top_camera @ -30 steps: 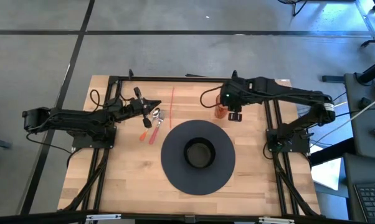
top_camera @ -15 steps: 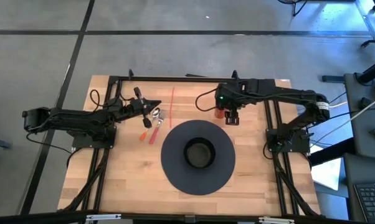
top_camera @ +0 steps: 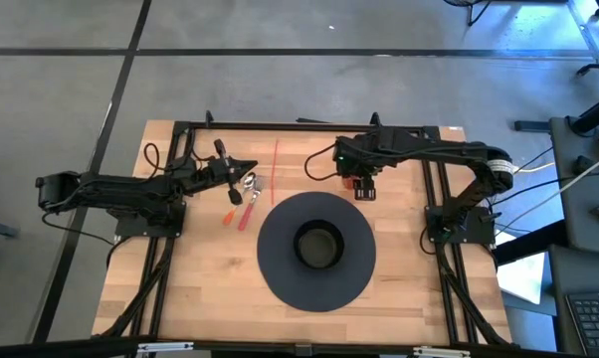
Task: Pick & Place Utensil
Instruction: Put the orange cup to the top right of the black bowl on the blue mat
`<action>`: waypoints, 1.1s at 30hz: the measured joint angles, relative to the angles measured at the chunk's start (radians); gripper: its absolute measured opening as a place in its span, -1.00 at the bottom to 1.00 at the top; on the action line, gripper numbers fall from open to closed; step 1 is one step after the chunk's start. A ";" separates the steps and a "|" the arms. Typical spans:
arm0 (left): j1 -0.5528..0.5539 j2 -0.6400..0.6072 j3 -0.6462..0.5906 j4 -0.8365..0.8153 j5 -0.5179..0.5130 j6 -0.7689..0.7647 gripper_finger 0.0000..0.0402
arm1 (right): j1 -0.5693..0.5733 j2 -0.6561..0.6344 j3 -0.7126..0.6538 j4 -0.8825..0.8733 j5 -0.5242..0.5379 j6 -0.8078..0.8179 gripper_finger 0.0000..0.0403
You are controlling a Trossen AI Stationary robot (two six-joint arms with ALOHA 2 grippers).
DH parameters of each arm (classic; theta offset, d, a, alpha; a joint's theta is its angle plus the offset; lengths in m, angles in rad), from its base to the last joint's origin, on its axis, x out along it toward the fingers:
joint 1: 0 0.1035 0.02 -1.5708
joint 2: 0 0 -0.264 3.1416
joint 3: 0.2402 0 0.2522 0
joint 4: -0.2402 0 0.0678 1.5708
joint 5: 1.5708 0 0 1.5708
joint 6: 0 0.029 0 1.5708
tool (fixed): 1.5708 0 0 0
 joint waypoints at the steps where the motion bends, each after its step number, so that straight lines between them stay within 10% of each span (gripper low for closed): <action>1: 0.000 0.000 0.000 0.000 0.000 0.000 -0.98 | -0.006 0.005 0.000 0.000 0.000 0.000 0.22; 19: 0.000 0.000 0.000 0.000 0.000 0.001 -0.98 | -0.058 0.109 0.000 -0.007 -0.062 0.001 0.18; 33: 0.000 0.000 0.000 0.000 0.000 0.001 -0.98 | -0.058 0.104 0.000 -0.025 -0.043 -0.038 -0.92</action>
